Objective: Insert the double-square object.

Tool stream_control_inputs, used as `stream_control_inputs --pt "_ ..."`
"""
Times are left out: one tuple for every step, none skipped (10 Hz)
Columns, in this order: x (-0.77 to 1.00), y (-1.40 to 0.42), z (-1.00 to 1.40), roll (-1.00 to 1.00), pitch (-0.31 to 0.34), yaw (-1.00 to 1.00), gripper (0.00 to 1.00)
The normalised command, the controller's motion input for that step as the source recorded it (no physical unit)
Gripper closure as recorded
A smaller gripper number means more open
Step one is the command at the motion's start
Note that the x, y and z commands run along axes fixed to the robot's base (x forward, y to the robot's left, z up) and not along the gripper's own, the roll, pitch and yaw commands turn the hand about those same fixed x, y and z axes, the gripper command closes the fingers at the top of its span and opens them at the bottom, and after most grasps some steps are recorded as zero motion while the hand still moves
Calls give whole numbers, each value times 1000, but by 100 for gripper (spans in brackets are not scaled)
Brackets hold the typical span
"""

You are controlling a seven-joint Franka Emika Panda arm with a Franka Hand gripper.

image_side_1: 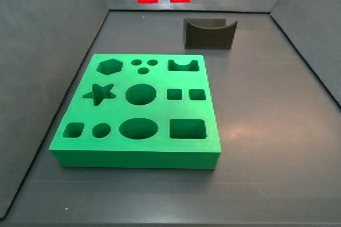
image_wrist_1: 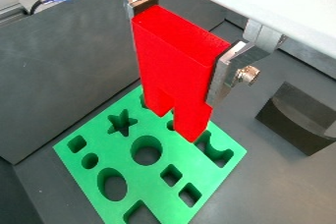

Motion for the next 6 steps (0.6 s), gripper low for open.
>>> stream_control_inputs --pt "414 -431 -1000 14 -33 -120 100" --pt "457 -489 -1000 13 -34 -143 100" --pt "443 -457 -1000 24 -29 -111 100" --pt "449 -369 -1000 63 -29 -80 100" --pt "357 -194 -1000 141 0 0 100" --pt "34 0 -851 233 -10 234 100"
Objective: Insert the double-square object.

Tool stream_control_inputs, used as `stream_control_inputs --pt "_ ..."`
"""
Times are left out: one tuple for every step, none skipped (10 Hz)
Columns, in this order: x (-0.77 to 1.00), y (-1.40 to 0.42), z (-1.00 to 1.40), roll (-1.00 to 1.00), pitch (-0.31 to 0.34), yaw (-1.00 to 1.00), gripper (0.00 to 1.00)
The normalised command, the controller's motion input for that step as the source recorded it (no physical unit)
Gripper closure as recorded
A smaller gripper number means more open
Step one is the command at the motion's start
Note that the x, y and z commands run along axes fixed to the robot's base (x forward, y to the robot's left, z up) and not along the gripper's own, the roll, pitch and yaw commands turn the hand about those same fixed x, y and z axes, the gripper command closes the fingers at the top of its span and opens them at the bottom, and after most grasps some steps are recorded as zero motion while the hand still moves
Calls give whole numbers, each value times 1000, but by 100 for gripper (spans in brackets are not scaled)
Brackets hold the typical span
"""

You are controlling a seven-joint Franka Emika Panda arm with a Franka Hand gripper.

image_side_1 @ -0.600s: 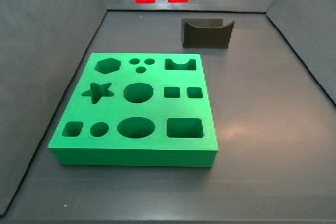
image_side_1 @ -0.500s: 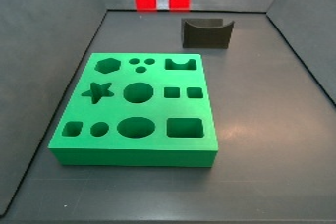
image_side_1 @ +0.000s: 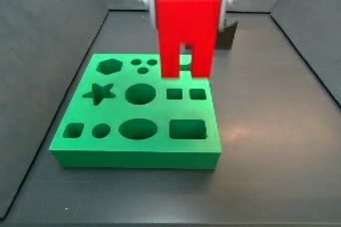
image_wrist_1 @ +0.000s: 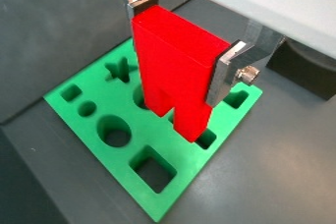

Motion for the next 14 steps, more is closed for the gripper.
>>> stream_control_inputs --pt "0 0 -737 286 -34 334 100" --pt "26 11 -740 280 -4 229 100" --pt "0 134 -906 213 0 63 100" --pt "-26 43 -831 0 0 0 100" --pt "20 114 -554 -99 0 -123 100" --pt "120 134 -454 -13 10 -120 100" --pt "134 91 -511 0 14 -111 100" --pt "146 123 -511 0 30 -117 100" --pt "303 146 -626 59 63 -106 100" --pt "320 211 -720 130 61 -23 100" --pt "286 109 -771 171 46 -31 100" --pt "174 0 -860 57 0 -206 100" --pt "0 0 -834 0 -4 -17 100" --pt "0 29 -817 0 -21 49 100"
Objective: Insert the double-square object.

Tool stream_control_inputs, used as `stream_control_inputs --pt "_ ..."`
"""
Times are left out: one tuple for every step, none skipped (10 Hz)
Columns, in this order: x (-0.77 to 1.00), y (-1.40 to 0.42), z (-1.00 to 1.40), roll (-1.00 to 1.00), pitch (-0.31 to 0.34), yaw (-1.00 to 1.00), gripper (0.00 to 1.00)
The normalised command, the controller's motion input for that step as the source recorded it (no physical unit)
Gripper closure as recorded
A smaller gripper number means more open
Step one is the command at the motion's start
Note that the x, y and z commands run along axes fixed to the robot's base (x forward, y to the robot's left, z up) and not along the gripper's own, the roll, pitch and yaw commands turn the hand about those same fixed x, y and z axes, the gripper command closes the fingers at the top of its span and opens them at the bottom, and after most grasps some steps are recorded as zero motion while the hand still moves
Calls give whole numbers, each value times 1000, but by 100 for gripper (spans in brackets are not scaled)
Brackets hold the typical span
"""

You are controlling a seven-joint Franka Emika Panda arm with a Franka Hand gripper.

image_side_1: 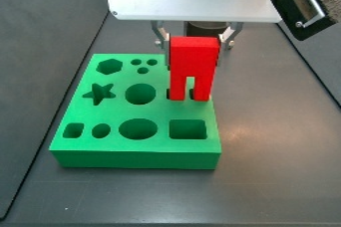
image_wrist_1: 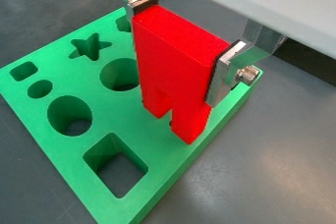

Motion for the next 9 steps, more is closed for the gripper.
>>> stream_control_inputs --pt "-137 63 -743 0 -27 0 100" --pt "-320 74 -631 63 -27 0 100" --pt "-334 91 -571 50 -34 0 100" --pt "-329 77 -531 36 -43 0 100" --pt "-111 11 -600 0 -44 0 100" --pt "200 0 -686 -20 -14 -23 100" --pt "491 0 -714 -29 0 0 100" --pt "631 0 -777 -27 0 0 100" --pt "657 0 -800 0 24 0 100"
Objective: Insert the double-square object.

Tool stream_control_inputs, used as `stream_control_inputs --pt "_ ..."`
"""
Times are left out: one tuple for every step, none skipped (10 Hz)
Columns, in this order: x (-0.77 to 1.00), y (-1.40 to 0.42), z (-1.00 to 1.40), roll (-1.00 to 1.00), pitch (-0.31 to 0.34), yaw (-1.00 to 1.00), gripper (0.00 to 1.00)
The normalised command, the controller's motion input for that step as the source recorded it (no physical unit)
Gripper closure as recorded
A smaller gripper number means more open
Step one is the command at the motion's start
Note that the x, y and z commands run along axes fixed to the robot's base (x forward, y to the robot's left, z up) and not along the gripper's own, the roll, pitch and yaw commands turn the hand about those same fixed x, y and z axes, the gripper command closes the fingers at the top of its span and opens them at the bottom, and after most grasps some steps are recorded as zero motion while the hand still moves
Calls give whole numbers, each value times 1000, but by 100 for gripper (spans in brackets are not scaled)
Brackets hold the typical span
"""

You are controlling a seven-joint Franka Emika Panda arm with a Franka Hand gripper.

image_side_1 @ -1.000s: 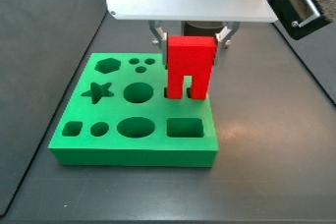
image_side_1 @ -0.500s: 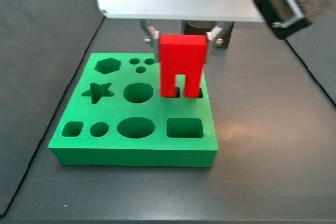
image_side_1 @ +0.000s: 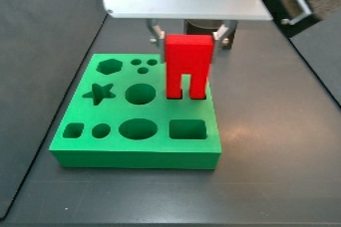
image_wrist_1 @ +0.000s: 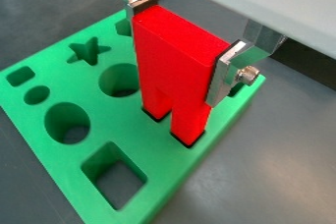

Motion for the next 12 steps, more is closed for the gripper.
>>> stream_control_inputs --pt "417 0 -706 0 14 0 100" --pt "146 0 -597 0 0 0 100" --pt "-63 0 -497 7 0 0 100" --pt "-260 0 -446 13 0 0 100" --pt "-177 0 -469 0 0 0 100" --pt "-109 23 -529 -13 0 0 100" --pt "-209 29 -520 0 0 0 100" --pt "-269 103 -469 0 0 0 100" --pt "-254 134 -386 0 0 -17 100" --pt "-194 143 -314 17 0 -31 100" --pt "-86 123 -269 0 0 0 100" --pt "0 37 -169 -11 0 0 100"
